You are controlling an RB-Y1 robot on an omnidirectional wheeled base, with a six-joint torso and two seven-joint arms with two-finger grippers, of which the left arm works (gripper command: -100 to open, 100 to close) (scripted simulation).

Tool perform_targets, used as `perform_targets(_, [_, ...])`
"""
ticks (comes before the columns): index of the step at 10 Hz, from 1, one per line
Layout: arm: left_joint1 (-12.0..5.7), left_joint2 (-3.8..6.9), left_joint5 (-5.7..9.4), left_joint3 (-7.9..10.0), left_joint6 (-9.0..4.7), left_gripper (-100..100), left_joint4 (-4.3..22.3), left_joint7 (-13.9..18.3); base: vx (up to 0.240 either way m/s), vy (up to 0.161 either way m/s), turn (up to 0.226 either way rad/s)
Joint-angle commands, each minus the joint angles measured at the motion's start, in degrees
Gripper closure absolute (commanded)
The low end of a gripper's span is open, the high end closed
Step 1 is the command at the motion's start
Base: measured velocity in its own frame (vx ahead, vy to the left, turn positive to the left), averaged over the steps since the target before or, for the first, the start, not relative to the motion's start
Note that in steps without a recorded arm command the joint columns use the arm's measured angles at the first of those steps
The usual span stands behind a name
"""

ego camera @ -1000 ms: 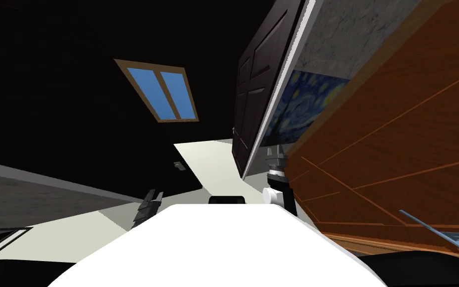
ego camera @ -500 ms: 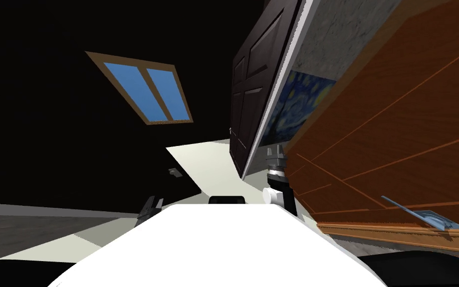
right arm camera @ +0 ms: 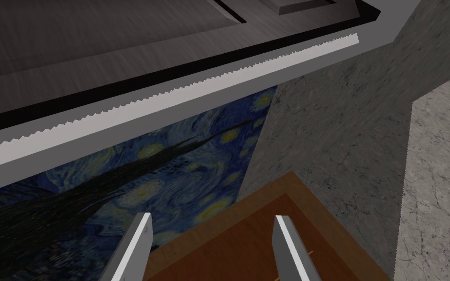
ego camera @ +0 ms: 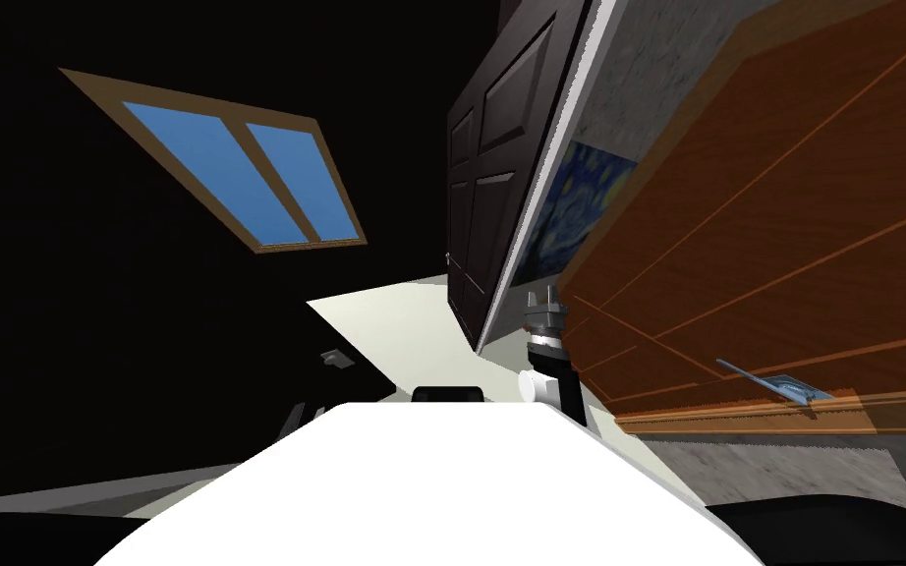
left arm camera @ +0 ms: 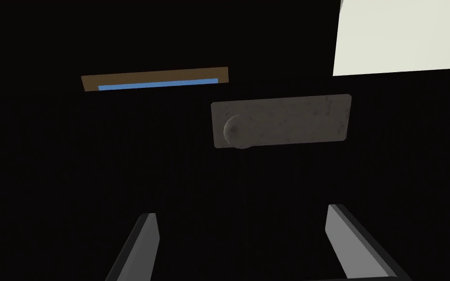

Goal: Push the door open

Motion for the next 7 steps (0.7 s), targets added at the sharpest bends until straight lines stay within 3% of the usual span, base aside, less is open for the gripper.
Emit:
perform_targets(1, [0.0, 0.0, 0.0, 0.0, 0.0, -100, 0.0, 0.0, 0.022, 0.063, -0.028])
perform_targets(2, [-0.62, 1.72, 0.38, -0.26, 0.63, -100, 0.4, -0.2, 0.054, 0.035, -0.019])
perform_targets(4, [-1.86, 3.69, 1.32, -0.96, 2.3, -100, 0.8, -0.9, 0.144, 0.084, -0.042])
perform_targets(6, [-2.9, 4.03, 2.1, -1.55, 3.7, -100, 1.1, -1.4, 0.167, 0.072, -0.027])
perform_targets(7, [-3.52, 3.69, 2.57, -1.9, 4.54, -100, 1.3, -1.7, 0.169, 0.082, -0.045])
